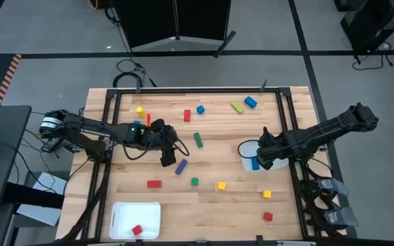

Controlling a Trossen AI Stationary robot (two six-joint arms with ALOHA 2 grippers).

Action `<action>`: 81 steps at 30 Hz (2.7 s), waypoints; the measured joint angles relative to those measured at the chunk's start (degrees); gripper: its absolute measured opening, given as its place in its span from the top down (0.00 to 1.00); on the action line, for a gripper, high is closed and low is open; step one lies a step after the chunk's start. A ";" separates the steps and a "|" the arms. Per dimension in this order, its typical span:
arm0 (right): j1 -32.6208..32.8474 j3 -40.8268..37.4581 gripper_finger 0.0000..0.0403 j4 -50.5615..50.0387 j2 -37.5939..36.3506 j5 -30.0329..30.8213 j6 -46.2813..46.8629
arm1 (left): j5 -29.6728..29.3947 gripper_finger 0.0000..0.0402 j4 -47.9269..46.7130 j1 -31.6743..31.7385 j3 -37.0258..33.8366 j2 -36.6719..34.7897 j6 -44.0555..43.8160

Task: Sort blocks by size
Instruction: Put the green rectangular block into the top white bin, then put the green square block into the bottom white bin

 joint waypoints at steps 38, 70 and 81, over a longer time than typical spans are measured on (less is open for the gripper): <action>-0.76 2.99 0.23 26.57 -16.86 4.73 -37.18 | 12.01 0.31 20.15 -11.73 4.35 19.85 8.09; -1.79 2.97 0.28 31.95 -10.41 1.94 -43.70 | 7.22 0.66 32.17 -14.30 4.26 31.20 5.20; -2.93 2.97 0.31 31.42 -10.43 1.98 -43.92 | 8.61 0.66 35.10 -17.13 -11.99 -0.79 6.27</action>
